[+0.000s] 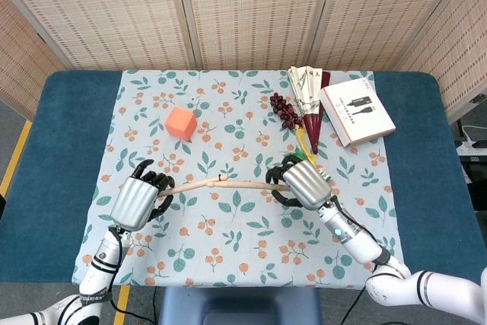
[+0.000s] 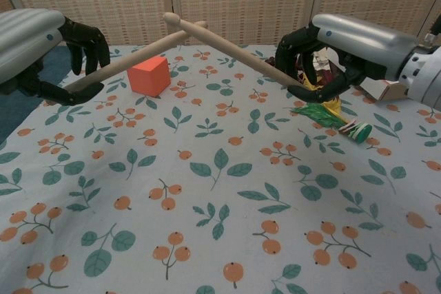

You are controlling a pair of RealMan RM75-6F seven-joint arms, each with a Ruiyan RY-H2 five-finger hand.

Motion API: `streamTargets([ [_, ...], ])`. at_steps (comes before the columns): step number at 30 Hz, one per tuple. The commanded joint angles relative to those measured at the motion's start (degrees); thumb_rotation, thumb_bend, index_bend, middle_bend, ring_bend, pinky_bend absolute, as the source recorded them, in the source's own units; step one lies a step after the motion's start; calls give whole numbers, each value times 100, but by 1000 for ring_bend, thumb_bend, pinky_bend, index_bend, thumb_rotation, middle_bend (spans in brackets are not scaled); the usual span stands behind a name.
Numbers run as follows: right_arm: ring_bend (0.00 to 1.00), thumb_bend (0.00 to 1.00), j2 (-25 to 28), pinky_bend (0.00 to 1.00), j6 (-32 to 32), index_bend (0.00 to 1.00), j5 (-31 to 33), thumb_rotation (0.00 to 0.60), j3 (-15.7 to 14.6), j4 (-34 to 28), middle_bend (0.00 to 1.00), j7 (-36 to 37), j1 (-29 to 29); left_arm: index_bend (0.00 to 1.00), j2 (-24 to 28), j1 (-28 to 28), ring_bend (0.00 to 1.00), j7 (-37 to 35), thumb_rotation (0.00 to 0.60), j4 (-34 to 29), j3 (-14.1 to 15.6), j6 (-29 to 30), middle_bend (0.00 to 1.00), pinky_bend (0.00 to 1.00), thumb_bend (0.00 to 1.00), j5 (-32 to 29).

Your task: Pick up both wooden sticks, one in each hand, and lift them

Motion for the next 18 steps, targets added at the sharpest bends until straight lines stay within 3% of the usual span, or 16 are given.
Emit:
streamTargets([
  [1,588,588,-10,321,3,995,16,600,-2,18,886,-38,3,853,0,-4,535,-2,600,14,-4,0,856,238,538,11],
  [18,588,588,161,321,190,995,-257,600,-218,-9,886,-18,-92,853,-36,-43,535,-23,600,374,-65,-85,855,238,538,-89],
])
